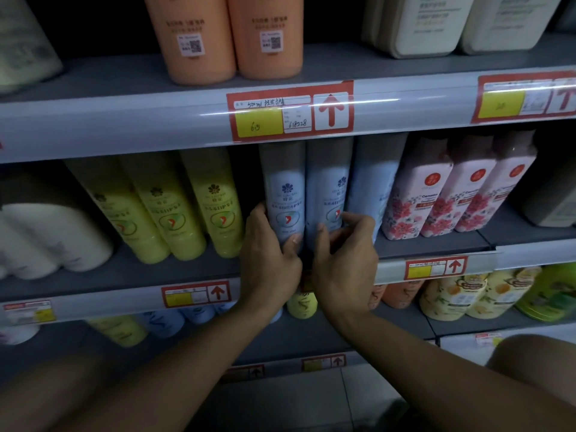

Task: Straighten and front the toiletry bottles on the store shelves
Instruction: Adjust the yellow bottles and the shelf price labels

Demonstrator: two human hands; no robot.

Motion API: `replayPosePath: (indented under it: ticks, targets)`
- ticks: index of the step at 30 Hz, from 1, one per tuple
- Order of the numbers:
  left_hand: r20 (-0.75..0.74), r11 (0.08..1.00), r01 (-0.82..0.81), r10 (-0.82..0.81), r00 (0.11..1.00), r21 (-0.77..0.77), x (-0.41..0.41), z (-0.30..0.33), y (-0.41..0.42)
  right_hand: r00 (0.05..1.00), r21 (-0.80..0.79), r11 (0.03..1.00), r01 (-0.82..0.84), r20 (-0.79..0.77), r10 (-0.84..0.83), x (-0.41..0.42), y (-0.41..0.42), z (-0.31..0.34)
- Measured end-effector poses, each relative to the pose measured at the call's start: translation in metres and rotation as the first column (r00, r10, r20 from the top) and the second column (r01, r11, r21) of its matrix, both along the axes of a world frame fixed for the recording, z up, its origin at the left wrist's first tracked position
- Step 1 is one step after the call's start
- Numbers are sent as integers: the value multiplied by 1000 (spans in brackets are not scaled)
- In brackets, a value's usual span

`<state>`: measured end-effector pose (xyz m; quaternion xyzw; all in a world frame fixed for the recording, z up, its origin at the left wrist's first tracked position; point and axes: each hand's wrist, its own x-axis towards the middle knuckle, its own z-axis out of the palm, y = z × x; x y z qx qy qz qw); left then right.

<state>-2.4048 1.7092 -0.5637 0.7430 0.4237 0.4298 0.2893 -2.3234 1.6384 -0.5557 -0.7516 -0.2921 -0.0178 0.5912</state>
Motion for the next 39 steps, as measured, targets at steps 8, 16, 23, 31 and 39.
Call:
replayPosePath:
  ticks: [8, 16, 23, 31, 39]
  targets:
    - [-11, 1000, 19, -19, 1000, -2, -3, -1, 3, 1000, -10, 1000, -1, 28, 1, 2, 1, -2]
    - [-26, 1000, 23, -23, 999, 8, -3, -1, 4, 1000, -25, 1000, 11, 15, -10, 1, 4, -1]
    - [-27, 1000, 22, -22, 999, 6, -3, -1, 4, 1000, -23, 1000, 12, -5, -12, 1, 3, -1]
    - [-7, 999, 33, -33, 999, -3, -4, 0, 4, 1000, -20, 1000, 8, -11, -8, 1, 2, 0]
    - [-11, 998, 55, -55, 998, -2, -8, 0, 5, 1000, -24, 1000, -4, -13, 3, 1, 0, 1]
